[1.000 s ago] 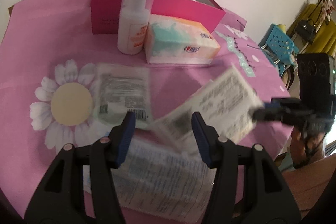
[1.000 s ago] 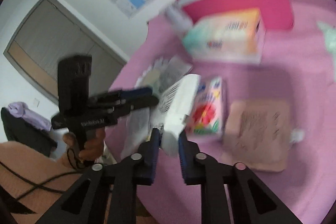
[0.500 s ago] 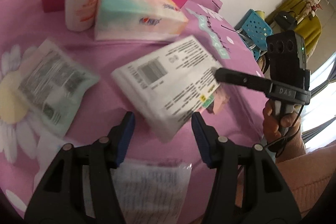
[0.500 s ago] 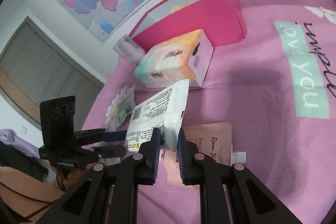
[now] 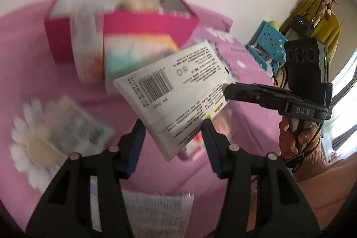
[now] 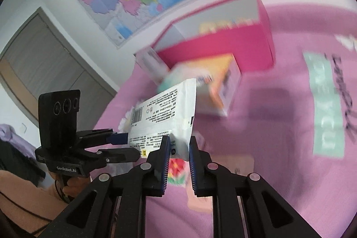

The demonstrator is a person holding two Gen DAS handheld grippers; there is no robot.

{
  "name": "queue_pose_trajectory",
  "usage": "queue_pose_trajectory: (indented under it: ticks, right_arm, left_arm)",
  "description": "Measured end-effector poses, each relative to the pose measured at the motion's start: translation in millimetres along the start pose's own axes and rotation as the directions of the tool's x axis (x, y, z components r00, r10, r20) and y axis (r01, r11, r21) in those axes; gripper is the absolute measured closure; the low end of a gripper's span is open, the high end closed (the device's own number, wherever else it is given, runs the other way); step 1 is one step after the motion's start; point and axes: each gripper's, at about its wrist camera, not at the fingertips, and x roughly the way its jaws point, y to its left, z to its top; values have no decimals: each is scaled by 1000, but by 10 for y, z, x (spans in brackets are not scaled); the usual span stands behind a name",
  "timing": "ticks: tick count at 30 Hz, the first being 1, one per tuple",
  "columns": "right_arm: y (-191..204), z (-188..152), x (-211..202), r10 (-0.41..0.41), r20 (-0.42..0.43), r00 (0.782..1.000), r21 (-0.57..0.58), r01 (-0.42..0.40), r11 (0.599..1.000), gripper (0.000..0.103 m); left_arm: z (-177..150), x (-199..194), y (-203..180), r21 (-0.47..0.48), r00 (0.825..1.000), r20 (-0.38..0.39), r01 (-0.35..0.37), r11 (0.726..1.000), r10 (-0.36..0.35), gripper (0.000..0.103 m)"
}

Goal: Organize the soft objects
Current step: 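Carry the wet-wipe pack into the pink shoebox and release it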

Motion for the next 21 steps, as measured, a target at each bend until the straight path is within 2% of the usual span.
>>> queue_pose_trajectory:
  ticks: [7, 12, 16, 21]
  right_arm:
    - [150, 526, -109, 21, 100, 995, -80, -13, 997, 88]
    - [194, 930, -48, 27, 145, 989, -115, -10, 993, 87]
    - [206, 1268, 135, 19, 159, 987, -120, 0, 993, 87]
    - [84, 1577, 448, 14, 143, 990, -77, -3, 997, 87]
  left_arm:
    - [620, -230, 72, 24, 995, 87, -60, 998, 57, 49]
    - [1078, -240, 259, 4, 986, 119, -117, 993, 116, 49]
    - [1408, -137, 516, -41, 985, 105, -136, 990, 139, 49]
    - [1673, 72, 781, -80, 980, 66, -184, 980, 189, 49]
